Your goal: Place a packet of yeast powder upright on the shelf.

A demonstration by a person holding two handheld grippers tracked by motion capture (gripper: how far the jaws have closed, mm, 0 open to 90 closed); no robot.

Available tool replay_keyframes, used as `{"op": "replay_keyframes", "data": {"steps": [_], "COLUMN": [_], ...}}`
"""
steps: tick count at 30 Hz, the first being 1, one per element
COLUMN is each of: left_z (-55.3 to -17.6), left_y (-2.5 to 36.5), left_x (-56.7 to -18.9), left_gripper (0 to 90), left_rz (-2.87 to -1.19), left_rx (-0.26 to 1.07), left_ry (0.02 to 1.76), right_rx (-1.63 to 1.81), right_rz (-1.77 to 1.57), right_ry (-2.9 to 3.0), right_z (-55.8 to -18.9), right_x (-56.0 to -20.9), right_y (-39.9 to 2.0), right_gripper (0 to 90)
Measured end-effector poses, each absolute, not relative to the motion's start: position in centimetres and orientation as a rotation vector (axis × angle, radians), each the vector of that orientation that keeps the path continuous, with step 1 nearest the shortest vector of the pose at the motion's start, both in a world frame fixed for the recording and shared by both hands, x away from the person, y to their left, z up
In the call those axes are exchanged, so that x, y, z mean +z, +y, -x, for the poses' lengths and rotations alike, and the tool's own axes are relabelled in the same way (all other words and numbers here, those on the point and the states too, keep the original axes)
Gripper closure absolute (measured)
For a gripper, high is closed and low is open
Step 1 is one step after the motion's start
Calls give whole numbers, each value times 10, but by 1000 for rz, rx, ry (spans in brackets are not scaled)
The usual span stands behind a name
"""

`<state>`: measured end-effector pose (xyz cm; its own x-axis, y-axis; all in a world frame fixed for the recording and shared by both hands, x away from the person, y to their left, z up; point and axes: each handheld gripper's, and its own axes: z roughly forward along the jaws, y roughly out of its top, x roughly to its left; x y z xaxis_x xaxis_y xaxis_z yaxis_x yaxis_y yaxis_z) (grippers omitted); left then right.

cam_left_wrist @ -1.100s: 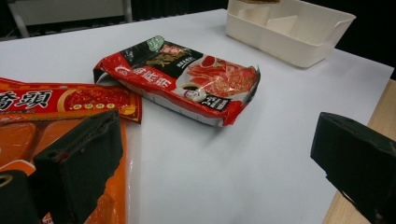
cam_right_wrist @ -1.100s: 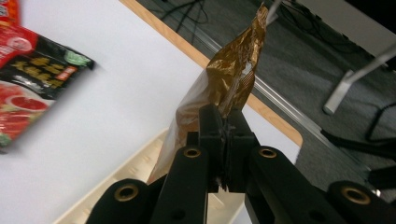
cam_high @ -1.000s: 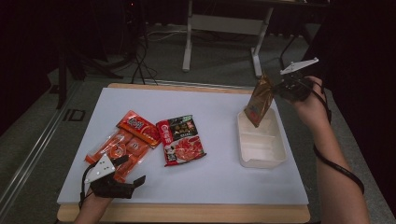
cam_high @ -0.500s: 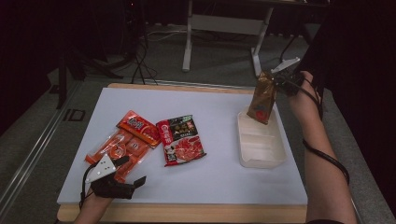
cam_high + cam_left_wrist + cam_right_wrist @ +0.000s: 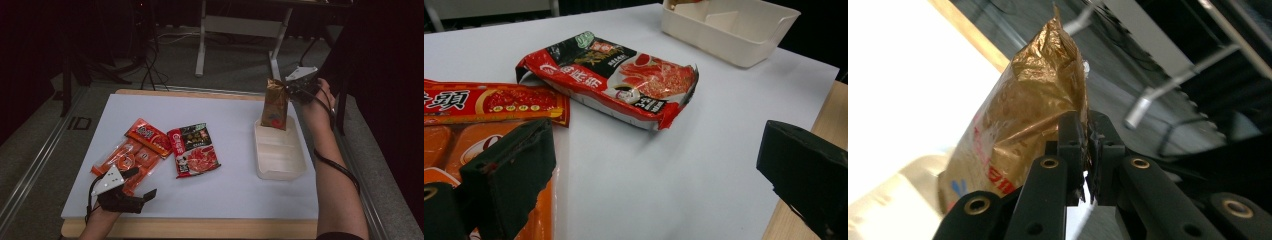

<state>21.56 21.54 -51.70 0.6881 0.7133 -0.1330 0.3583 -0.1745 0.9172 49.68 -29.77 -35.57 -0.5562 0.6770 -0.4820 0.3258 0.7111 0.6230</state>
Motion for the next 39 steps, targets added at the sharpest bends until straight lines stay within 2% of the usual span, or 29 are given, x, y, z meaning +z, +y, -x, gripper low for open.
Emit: {"op": "replay_keyframes", "data": {"steps": [14, 28, 33, 34, 39], "left_z": [-215, -215, -215, -215, -215], "left_y": [216, 215, 215, 215, 215], "left_x": [-517, -517, -517, -517, -516], "left_gripper": [25, 25, 25, 25, 25], "left_rz": [-1778, -1783, -1780, -1782, -1782], "left_rx": [392, 392, 393, 394, 394], "left_ry": [852, 849, 850, 850, 849], "right_rx": [967, 996, 1004, 1007, 980], "right_rz": [-756, -900, -1004, -1012, -1038], "right_ry": [2265, 2300, 2289, 2283, 2275], "right_z": [-496, -499, -500, -500, -498], "right_x": [-371, -410, -412, -409, -398], "right_y": [-314, -339, -339, -339, -340], "right_gripper": [859, 855, 816, 765, 659]}}
